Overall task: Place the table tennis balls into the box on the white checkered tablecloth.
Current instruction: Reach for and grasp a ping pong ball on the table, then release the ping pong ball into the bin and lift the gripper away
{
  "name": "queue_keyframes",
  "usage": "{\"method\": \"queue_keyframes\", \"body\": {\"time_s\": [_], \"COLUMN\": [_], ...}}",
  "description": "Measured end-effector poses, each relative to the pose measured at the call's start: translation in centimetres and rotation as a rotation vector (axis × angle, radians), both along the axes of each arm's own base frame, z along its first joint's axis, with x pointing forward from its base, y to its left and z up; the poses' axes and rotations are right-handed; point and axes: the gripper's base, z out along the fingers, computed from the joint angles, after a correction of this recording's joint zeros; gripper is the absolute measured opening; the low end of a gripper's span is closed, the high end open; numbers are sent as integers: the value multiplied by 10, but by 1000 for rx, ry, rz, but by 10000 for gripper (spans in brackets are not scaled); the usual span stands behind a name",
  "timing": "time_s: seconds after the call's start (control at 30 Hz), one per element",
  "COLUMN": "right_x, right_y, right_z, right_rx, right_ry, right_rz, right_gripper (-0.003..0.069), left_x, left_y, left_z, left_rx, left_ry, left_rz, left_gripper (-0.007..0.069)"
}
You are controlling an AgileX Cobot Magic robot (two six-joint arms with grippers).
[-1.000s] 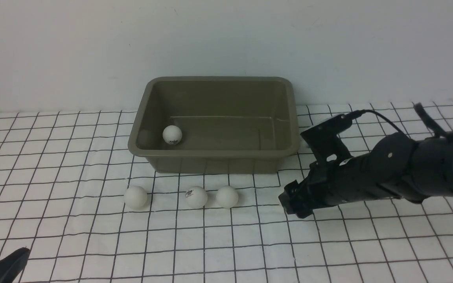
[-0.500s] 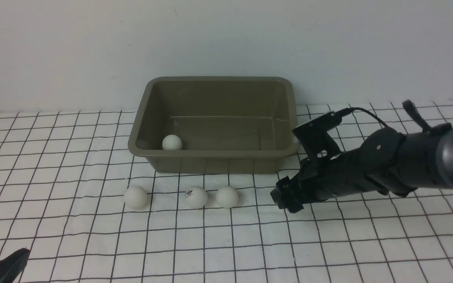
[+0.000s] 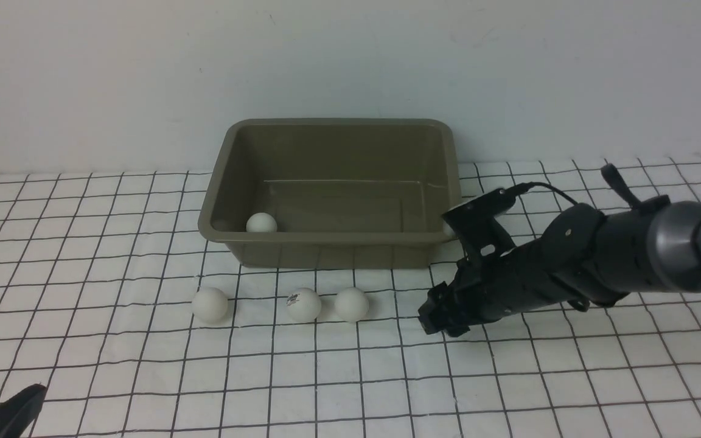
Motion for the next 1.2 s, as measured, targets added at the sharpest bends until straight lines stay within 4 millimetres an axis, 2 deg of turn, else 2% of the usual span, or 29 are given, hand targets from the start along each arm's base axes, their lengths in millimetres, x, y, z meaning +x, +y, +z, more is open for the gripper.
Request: {"method": "queue_keyframes", "body": {"time_s": [0.17, 0.23, 0.27, 0.3, 0.4, 0.57, 0.7, 0.83, 0.93, 0.97, 1.2], "right_x": [-2, -3, -3, -3, -5, -10, -5, 21, 38, 52, 81], "right_y": [-5, -15, -18, -35, -57, -62, -50, -29, -20, -13, -2], "right_z": [28, 48, 52, 69, 91, 112, 118, 122, 114, 113, 83], "right_rx": [-8, 4, 4, 11, 19, 24, 100, 171, 181, 183, 167], "right_ry": [-69, -94, -96, -107, -116, -185, -209, -256, -249, -263, -235], "right_rz": [49, 40, 34, 5, -31, -1, 0, 17, 47, 82, 109], "right_gripper": [363, 363, 363, 363, 363, 363, 363, 363, 363, 363, 375], "left_x": [0, 0, 0, 0, -1, -1, -1, -1, -1, -1, -1], "left_y": [0, 0, 0, 0, 0, 0, 0, 0, 0, 0, 0], "left_z": [0, 0, 0, -1, -2, -2, -2, -2, -2, -2, -2], "left_rx": [0, 0, 0, 1, 2, 3, 3, 3, 3, 3, 3], "left_ry": [0, 1, 1, 7, 24, 27, 27, 27, 27, 27, 27], "left_rz": [0, 0, 0, -2, -5, -6, -6, -6, -6, -6, -6], "left_gripper": [395, 395, 395, 395, 395, 395, 395, 395, 395, 395, 395]}}
